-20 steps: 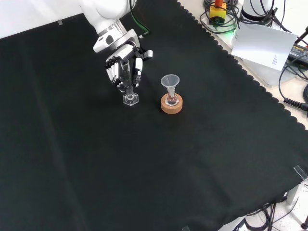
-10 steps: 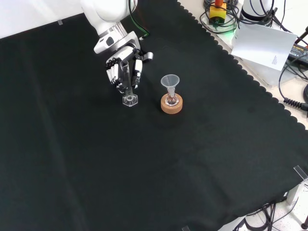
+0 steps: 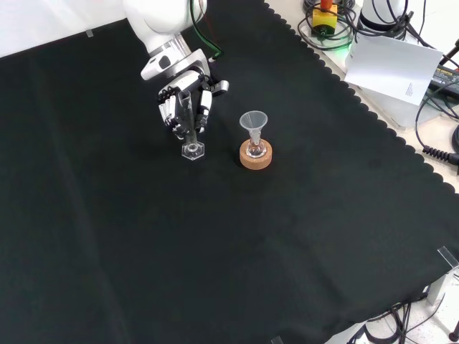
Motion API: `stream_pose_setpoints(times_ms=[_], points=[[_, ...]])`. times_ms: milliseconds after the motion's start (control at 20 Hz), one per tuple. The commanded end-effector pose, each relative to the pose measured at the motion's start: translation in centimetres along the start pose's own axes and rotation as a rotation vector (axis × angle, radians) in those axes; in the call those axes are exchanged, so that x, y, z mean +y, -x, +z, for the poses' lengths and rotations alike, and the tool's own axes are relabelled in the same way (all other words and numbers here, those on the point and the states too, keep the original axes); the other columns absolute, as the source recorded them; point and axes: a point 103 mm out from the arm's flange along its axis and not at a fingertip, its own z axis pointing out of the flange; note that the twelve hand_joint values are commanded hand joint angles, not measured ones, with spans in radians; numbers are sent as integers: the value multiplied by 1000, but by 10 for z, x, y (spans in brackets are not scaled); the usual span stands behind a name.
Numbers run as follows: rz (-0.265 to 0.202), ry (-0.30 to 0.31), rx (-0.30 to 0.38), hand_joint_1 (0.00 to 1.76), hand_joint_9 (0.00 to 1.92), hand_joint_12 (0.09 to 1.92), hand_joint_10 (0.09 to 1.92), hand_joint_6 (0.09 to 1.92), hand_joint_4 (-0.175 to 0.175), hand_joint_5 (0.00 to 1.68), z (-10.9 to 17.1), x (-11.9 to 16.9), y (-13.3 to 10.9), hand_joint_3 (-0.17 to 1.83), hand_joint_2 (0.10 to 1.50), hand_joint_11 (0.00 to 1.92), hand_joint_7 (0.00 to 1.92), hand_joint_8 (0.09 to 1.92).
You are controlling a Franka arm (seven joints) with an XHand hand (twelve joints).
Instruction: Put the graduated cylinder back on the table.
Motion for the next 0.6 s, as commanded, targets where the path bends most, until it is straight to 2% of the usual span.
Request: stream_pose_setpoints(times_ms=[50,600], points=[[1,6,-6,1232,1443,768,87,987,39,1025,1,-1,1,-2,1089,1190,1076,842],[7,9,0,1224,1422,789,87,1042,37,986,3,-2,3,3,1103,1166,1043,899]])
